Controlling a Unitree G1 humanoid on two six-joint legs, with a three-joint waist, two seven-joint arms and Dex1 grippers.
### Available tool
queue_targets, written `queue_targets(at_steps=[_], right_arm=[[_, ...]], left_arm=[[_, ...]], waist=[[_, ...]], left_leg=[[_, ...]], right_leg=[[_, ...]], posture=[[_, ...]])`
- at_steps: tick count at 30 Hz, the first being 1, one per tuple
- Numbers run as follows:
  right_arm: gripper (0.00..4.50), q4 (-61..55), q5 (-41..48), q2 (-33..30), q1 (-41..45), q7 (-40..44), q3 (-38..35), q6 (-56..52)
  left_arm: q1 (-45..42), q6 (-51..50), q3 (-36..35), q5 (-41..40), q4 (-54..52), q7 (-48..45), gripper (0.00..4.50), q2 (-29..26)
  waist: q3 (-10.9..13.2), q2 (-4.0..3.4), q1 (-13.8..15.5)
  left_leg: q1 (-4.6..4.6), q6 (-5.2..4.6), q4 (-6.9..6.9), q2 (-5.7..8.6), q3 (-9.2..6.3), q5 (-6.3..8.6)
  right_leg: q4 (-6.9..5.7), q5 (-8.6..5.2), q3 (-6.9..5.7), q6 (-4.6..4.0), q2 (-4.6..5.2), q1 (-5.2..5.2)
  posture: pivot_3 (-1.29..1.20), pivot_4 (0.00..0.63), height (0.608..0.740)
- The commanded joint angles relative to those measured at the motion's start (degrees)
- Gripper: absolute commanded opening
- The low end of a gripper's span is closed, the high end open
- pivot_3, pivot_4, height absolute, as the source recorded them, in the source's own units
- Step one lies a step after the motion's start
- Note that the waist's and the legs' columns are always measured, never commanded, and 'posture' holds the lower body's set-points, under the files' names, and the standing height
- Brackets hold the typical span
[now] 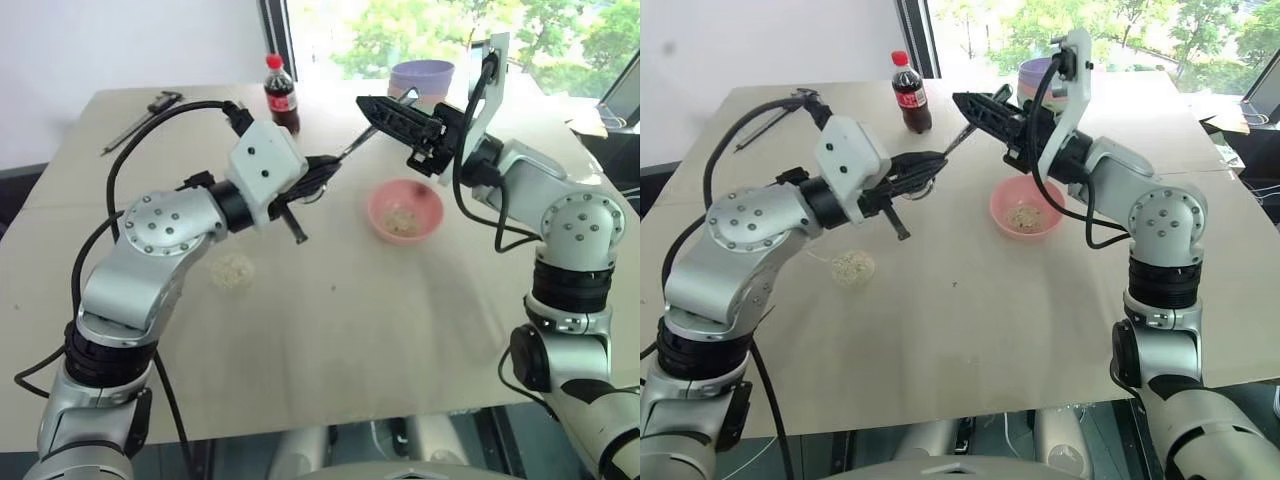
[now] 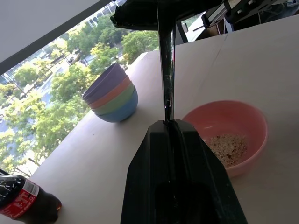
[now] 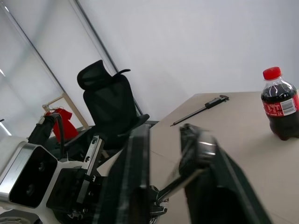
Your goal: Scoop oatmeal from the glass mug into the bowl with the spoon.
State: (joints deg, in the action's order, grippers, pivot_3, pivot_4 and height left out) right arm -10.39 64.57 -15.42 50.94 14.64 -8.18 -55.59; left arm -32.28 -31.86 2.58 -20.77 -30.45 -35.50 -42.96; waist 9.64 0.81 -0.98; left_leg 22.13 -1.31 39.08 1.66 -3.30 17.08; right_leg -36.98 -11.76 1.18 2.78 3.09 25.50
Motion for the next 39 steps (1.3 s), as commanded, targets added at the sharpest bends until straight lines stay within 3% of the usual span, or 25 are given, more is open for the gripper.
queue_targets(at_steps=[1,6,9,13,18,22,26,30,34,39], right_arm=[[0.09,-1.34,0.34,-0.41,0.95,0.0,-1.54,0.9],[0.09,-1.26,-0.19,-0.6,0.52,-0.2,-1.42,0.93],[0.0,-0.94,0.13,0.05,0.66,-1.27,-1.82,1.04],[0.0,-0.05,0.56,1.27,1.0,-3.0,-2.6,1.42],[0.0,1.73,-0.19,2.34,0.77,-6.5,-4.29,1.87],[0.0,3.18,-1.37,1.99,-0.06,-9.25,-5.75,2.2],[0.0,4.78,-2.43,1.81,-1.04,-11.58,-7.23,2.46],[0.0,6.44,-4.1,0.61,-1.7,-10.81,-7.81,2.83],[0.0,8.11,-5.37,0.21,-1.74,-9.82,-8.09,3.44],[0.0,8.59,-5.8,-0.12,-1.85,-9.12,-8.12,2.66]], left_arm=[[-0.53,-0.18,-1.89,-0.17,-0.88,-0.43,0.0,0.08],[-0.08,0.14,-3.07,-0.13,-0.85,-0.46,0.0,0.28],[-0.54,0.17,-3.99,-0.3,-1.12,0.76,0.9,1.36],[0.41,-2.13,-7.14,-3.5,-4.18,1.17,2.76,2.17],[4.41,-8.96,-16.45,-12.01,-10.54,3.28,2.76,1.84],[7.86,-15.26,-28.9,-19.96,-14.33,9.84,2.76,2.8],[20.6,-18.81,-43.78,-22.53,-15.28,8.12,2.76,0.43],[35.84,-12.99,-56.13,-22.81,-13.81,4.85,2.76,6.12],[48.69,-1.86,-55.6,-15.39,-9.77,0.39,2.76,12.55],[53.87,12.15,-48.07,-6.29,0.86,-3.6,2.76,15.14]], waist=[[0.0,0.0,-0.01],[0.0,0.0,-0.01],[0.0,0.0,0.0],[0.0,0.0,-0.05],[0.0,0.0,-0.22],[0.0,0.0,-0.16],[-0.01,-0.03,-0.79],[-0.01,-0.05,-1.41],[-0.02,-0.05,-1.25],[-0.03,-0.07,-0.75]], left_leg=[[-0.01,0.0,0.01,0.0,0.0,0.0],[0.0,0.0,0.03,0.0,0.0,0.0],[0.0,0.0,0.03,0.0,0.0,0.0],[0.01,0.0,0.05,-0.01,0.0,0.0],[0.01,0.0,0.06,-0.04,0.02,0.0],[0.02,0.0,0.09,-0.05,0.0,0.0],[-0.03,0.0,0.08,-0.05,0.08,0.0],[-0.03,0.0,0.03,-0.11,0.16,0.0],[-0.14,0.0,0.01,-0.17,0.28,0.01],[-0.22,-0.2,0.01,-0.17,0.23,0.12]], right_leg=[[-0.01,0.0,0.0,0.0,-0.01,-0.01],[-0.03,0.0,0.0,0.0,-0.01,0.0],[-0.03,0.0,0.0,0.0,-0.01,0.0],[-0.04,0.0,0.0,0.0,0.0,0.01],[-0.05,0.0,0.04,0.0,0.0,0.04],[-0.07,0.0,0.02,0.0,-0.01,0.03],[-0.1,0.0,0.09,0.0,-0.02,0.04],[0.04,0.0,0.13,0.0,-0.09,0.05],[0.01,0.0,0.18,-0.01,-0.09,-0.04],[0.01,0.0,0.12,-0.03,-0.08,-0.16]], posture=[[0.0,0.15,0.74],[0.0,0.15,0.74],[0.0,0.15,0.74],[0.0,0.15,0.74],[0.0,0.15,0.74],[0.0,0.15,0.74],[0.0,0.15,0.74],[0.0,0.15,0.74],[0.0,0.15,0.74],[0.0,0.15,0.74]])
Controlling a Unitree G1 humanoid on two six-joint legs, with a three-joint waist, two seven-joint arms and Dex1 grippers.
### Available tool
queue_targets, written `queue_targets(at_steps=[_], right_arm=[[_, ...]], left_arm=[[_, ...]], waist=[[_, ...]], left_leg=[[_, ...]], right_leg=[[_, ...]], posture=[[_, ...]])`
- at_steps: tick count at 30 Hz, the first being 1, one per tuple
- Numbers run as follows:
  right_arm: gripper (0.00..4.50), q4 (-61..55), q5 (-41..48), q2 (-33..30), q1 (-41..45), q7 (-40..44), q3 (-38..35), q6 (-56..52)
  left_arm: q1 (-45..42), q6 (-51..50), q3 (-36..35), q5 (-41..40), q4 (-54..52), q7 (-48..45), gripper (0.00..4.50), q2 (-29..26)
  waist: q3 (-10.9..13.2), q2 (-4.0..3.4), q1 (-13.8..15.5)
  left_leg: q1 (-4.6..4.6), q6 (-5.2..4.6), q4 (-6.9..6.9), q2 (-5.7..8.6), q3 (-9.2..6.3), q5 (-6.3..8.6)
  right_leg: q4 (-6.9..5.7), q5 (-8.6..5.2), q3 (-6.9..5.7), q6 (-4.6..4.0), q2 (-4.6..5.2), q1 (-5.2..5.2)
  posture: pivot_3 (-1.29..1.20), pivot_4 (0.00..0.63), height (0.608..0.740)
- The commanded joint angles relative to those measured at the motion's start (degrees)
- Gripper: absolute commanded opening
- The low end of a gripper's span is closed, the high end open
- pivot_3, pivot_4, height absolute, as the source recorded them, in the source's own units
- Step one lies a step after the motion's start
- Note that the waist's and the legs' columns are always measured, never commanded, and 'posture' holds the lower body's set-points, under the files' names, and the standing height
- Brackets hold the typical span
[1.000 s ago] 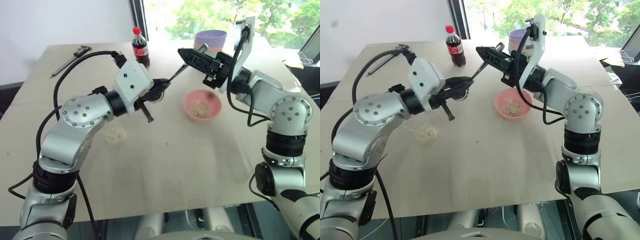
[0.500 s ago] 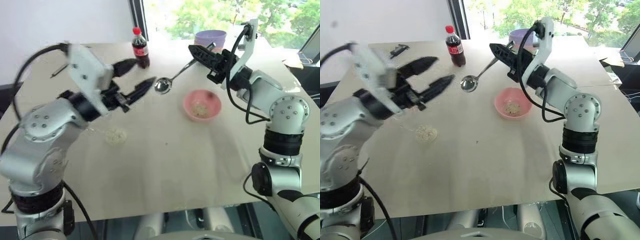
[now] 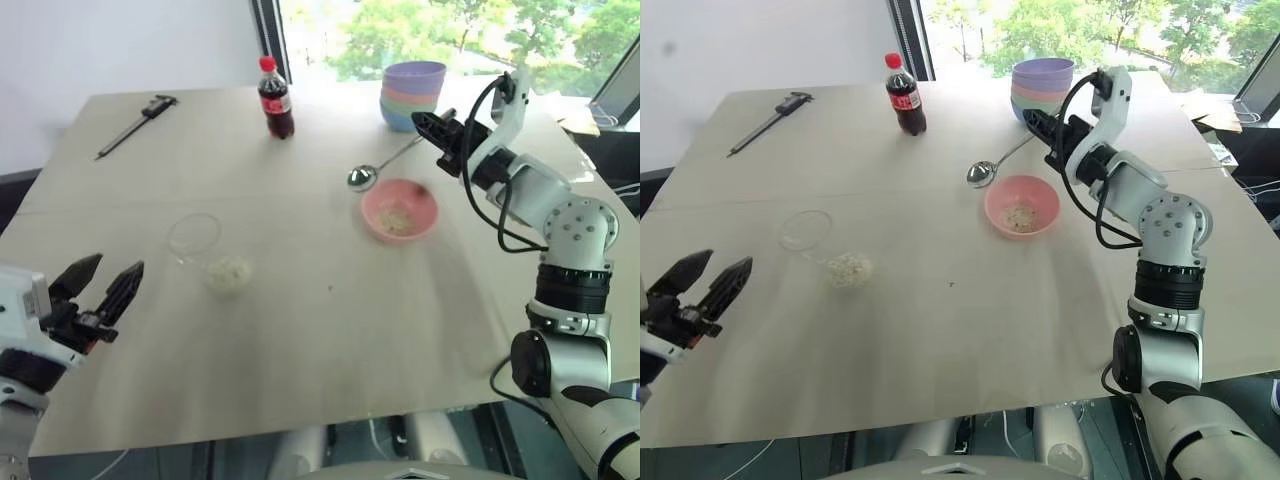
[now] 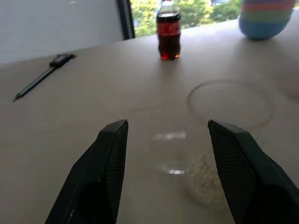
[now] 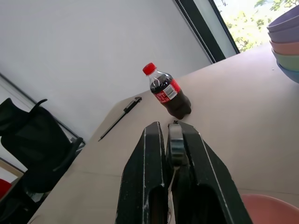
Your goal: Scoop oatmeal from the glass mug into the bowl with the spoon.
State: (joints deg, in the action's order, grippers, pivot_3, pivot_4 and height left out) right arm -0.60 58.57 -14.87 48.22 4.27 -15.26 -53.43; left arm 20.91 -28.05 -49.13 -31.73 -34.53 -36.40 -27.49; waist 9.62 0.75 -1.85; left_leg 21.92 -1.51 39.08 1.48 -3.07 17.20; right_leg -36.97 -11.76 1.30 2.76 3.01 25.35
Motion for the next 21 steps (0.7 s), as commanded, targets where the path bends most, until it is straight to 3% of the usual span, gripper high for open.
queue_targets(at_steps=[1,9,21], right_arm=[[0.0,-1.19,0.11,-0.76,0.79,1.33,-1.05,0.34],[0.0,-2.13,0.11,-1.6,0.12,1.04,-1.62,-0.46],[0.0,-4.73,1.23,-2.25,-0.59,-0.47,-3.08,-1.6]], left_arm=[[-0.23,10.8,4.83,5.94,8.27,-3.04,2.76,-0.57],[-9.53,25.23,11.57,10.61,27.58,-6.65,2.76,-4.55],[-18.92,33.46,18.48,11.19,38.4,-8.29,2.76,-6.54]], waist=[[-0.02,-0.03,0.23],[-0.03,-0.02,0.24],[-0.03,-0.03,-0.36]], left_leg=[[-0.01,-0.02,0.0,0.0,-0.01,0.01],[0.03,-0.05,0.0,-0.01,0.0,0.03],[0.13,-0.13,0.0,-0.07,0.04,0.08]], right_leg=[[0.0,0.0,-0.01,0.0,0.0,-0.01],[0.02,0.02,-0.04,-0.03,0.04,0.02],[0.01,0.04,0.03,-0.02,0.16,0.18]], posture=[[0.0,0.15,0.74],[0.0,0.15,0.74],[0.0,0.15,0.74]])
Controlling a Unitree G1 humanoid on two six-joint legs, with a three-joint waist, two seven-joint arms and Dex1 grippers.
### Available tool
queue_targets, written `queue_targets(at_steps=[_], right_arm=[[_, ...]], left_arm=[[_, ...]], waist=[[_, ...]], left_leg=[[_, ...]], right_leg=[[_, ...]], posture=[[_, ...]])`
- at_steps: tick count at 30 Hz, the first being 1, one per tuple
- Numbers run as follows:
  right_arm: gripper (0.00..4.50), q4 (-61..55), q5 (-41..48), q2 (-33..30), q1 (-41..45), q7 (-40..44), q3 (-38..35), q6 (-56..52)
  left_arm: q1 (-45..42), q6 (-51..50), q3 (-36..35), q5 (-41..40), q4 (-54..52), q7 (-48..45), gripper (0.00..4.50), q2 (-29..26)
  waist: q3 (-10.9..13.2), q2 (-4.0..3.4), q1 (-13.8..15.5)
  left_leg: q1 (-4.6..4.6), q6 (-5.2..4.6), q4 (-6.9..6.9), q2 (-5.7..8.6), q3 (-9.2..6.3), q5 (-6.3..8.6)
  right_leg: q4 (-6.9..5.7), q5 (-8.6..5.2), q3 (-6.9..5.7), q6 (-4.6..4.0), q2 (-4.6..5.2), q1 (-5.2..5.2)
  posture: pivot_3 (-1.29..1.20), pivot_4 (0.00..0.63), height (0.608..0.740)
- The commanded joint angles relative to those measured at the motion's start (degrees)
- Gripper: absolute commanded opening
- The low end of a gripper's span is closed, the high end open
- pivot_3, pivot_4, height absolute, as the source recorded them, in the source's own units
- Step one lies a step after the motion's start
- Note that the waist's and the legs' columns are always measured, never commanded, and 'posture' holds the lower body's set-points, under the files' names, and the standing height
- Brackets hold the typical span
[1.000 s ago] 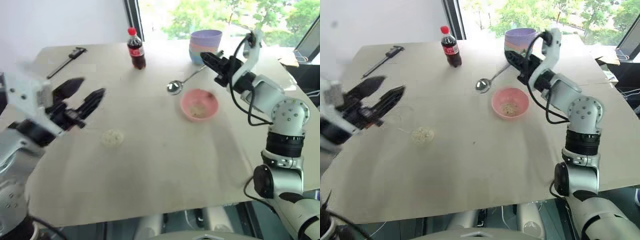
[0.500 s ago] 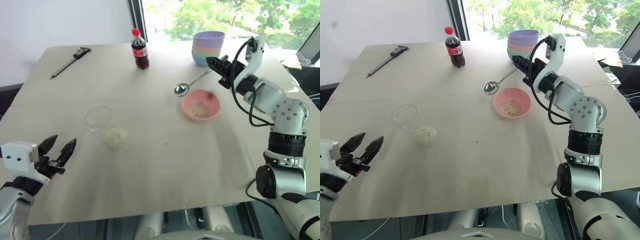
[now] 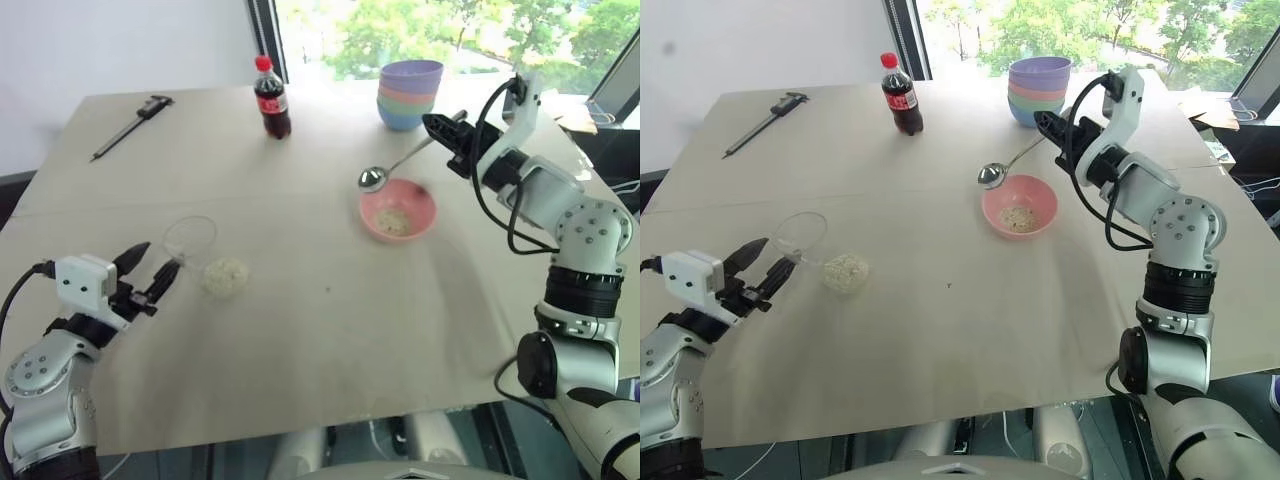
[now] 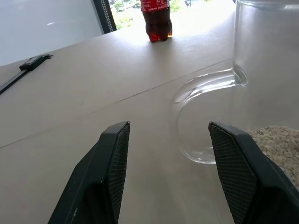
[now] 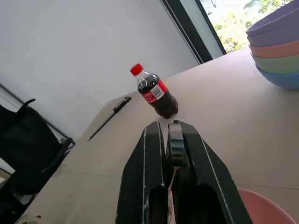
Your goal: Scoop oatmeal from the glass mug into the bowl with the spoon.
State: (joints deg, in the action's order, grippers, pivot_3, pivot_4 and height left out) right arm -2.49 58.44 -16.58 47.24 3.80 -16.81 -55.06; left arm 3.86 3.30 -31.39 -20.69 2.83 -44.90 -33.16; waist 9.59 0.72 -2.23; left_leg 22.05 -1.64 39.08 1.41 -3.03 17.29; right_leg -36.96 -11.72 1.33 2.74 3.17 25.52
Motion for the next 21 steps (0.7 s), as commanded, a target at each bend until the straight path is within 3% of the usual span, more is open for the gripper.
queue_targets(at_steps=[1,11,17,21], right_arm=[[0.0,-2.98,1.33,-0.56,0.35,-0.04,-1.55,0.06],[0.0,-3.64,0.87,-0.76,-0.32,0.11,-1.54,0.4],[0.0,-3.48,0.66,-1.05,-0.39,0.56,-1.46,0.52],[0.0,-3.51,0.47,-0.93,-0.47,0.88,-1.03,0.51]], left_arm=[[-2.62,2.36,1.24,0.26,1.58,0.44,2.76,-0.88],[-6.02,2.1,3.58,0.11,3.32,2.09,2.76,-0.81],[-4.88,1.7,3.75,-0.32,2.35,2.79,0.12,-0.92],[-3.05,1.28,4.01,-0.53,0.82,3.6,0.06,-0.58]], waist=[[0.0,0.0,0.05],[0.0,0.0,0.0],[0.0,0.0,0.01],[0.0,0.0,-0.01]], left_leg=[[0.0,0.0,0.0,0.01,-0.01,0.0],[0.03,0.0,0.0,0.01,0.0,0.0],[0.03,0.0,0.0,0.01,-0.01,0.0],[0.02,-0.01,0.0,0.0,0.01,0.0]], right_leg=[[-0.02,0.0,-0.02,0.0,-0.01,0.0],[-0.02,0.0,0.01,0.0,0.0,0.03],[-0.03,0.0,0.0,0.0,0.01,0.04],[-0.03,0.01,0.03,0.0,0.03,0.04]], posture=[[0.0,0.15,0.74],[0.0,0.15,0.74],[0.0,0.15,0.74],[0.0,0.15,0.74]])
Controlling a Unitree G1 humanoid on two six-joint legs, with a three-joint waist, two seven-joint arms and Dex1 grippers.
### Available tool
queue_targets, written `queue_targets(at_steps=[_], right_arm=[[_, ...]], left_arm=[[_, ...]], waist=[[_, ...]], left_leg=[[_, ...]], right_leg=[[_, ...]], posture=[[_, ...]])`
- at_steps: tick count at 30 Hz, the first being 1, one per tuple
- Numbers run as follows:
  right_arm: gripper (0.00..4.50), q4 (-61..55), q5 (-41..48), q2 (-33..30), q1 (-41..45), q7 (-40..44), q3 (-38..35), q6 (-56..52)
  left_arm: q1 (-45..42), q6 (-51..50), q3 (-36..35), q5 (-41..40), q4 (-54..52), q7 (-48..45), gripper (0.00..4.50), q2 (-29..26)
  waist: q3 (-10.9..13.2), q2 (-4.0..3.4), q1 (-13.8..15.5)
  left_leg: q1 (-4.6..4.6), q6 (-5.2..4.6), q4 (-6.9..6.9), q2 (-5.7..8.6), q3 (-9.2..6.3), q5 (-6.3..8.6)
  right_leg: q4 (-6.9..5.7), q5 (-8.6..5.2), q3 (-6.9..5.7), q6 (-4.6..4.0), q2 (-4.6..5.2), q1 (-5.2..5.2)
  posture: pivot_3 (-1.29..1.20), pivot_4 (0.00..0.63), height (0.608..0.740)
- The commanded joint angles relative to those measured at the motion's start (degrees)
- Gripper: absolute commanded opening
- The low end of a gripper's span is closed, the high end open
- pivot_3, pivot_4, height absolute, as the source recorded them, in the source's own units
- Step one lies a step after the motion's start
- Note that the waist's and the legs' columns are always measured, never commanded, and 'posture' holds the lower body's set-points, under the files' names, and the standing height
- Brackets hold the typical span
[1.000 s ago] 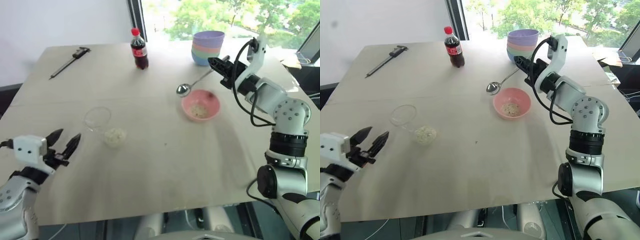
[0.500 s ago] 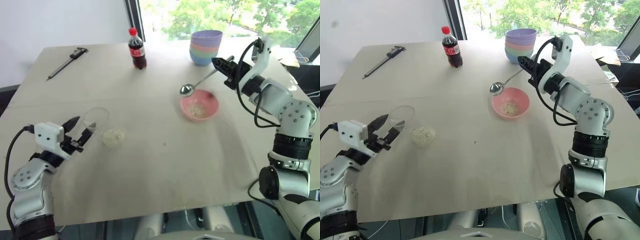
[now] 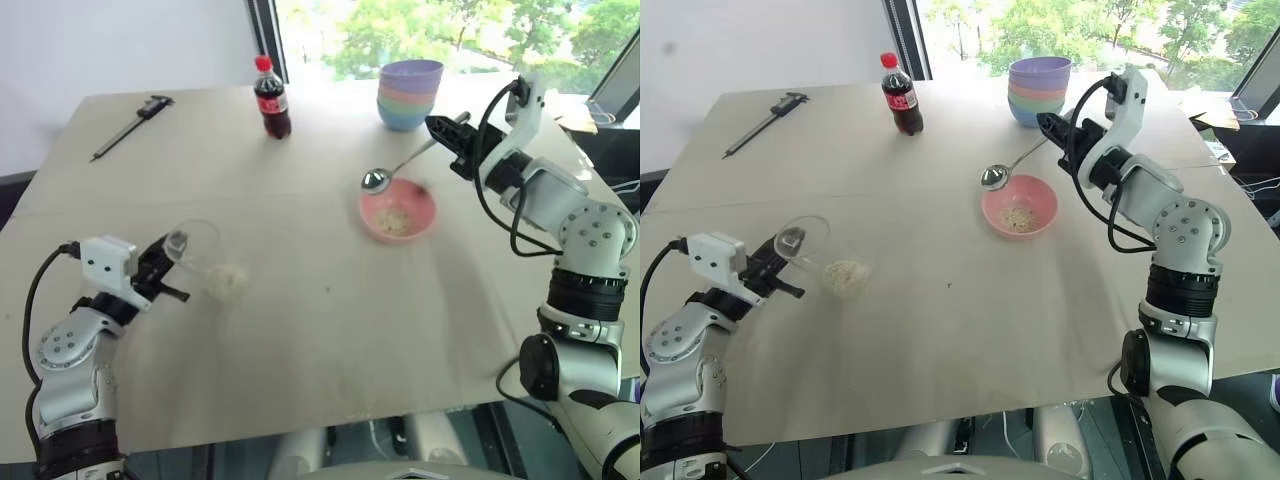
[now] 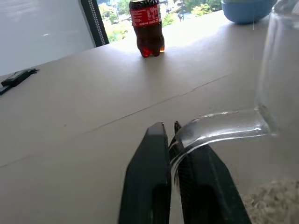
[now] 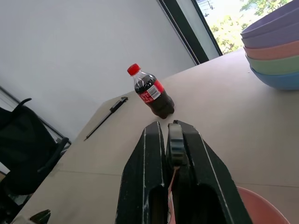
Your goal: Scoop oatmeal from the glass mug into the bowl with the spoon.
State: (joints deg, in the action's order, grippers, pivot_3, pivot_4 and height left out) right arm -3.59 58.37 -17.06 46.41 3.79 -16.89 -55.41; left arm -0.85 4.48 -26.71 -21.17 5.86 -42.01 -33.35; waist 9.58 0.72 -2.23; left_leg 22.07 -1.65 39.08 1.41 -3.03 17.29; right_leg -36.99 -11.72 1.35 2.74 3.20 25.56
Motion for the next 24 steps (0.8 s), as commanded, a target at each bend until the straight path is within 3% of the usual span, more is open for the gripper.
queue_targets(at_steps=[1,6,12,19,24], right_arm=[[0.0,-2.44,0.5,-0.48,0.57,1.11,-0.77,0.82],[0.0,-2.46,0.91,-0.53,2.48,1.78,-0.08,0.21],[0.0,-1.76,5.17,1.25,7.61,0.28,-0.54,-2.79],[0.0,-2.66,10.4,5.41,11.72,-0.67,2.28,-6.51],[0.0,-2.45,7.9,6.5,12.16,1.31,5.63,-5.66]], left_arm=[[2.13,-0.22,-0.5,0.08,-2.7,1.32,0.06,-0.25],[1.85,-2.55,1.08,-0.13,-5.78,4.71,0.06,0.89],[-4.35,-6.65,5.75,1.38,-9.23,9.87,0.06,2.83],[-14.25,-6.54,13.07,4.96,-4.7,12.17,0.06,6.36],[-18.51,-3.62,17.27,7.62,-0.35,10.26,0.06,7.01]], waist=[[0.0,0.0,0.0],[0.0,0.0,0.04],[0.01,-0.01,0.29],[-0.01,0.01,0.18],[-0.01,0.01,-0.13]], left_leg=[[0.0,0.0,0.0,0.0,0.0,0.0],[-0.01,-0.01,0.0,0.0,-0.02,0.0],[0.01,0.0,0.01,0.05,-0.07,0.0],[0.14,0.23,0.02,0.07,-0.09,-0.13],[0.17,0.24,0.02,0.09,-0.07,-0.14]], right_leg=[[0.0,0.0,0.01,0.0,0.05,0.0],[-0.01,0.0,-0.02,0.0,0.1,-0.01],[-0.06,0.0,-0.08,0.0,-0.03,0.0],[-0.01,0.0,-0.09,0.0,-0.04,0.09],[0.0,0.0,-0.08,0.0,-0.08,0.12]], posture=[[0.0,0.15,0.74],[0.0,0.15,0.74],[0.0,0.15,0.74],[0.0,0.15,0.74],[0.0,0.15,0.74]])
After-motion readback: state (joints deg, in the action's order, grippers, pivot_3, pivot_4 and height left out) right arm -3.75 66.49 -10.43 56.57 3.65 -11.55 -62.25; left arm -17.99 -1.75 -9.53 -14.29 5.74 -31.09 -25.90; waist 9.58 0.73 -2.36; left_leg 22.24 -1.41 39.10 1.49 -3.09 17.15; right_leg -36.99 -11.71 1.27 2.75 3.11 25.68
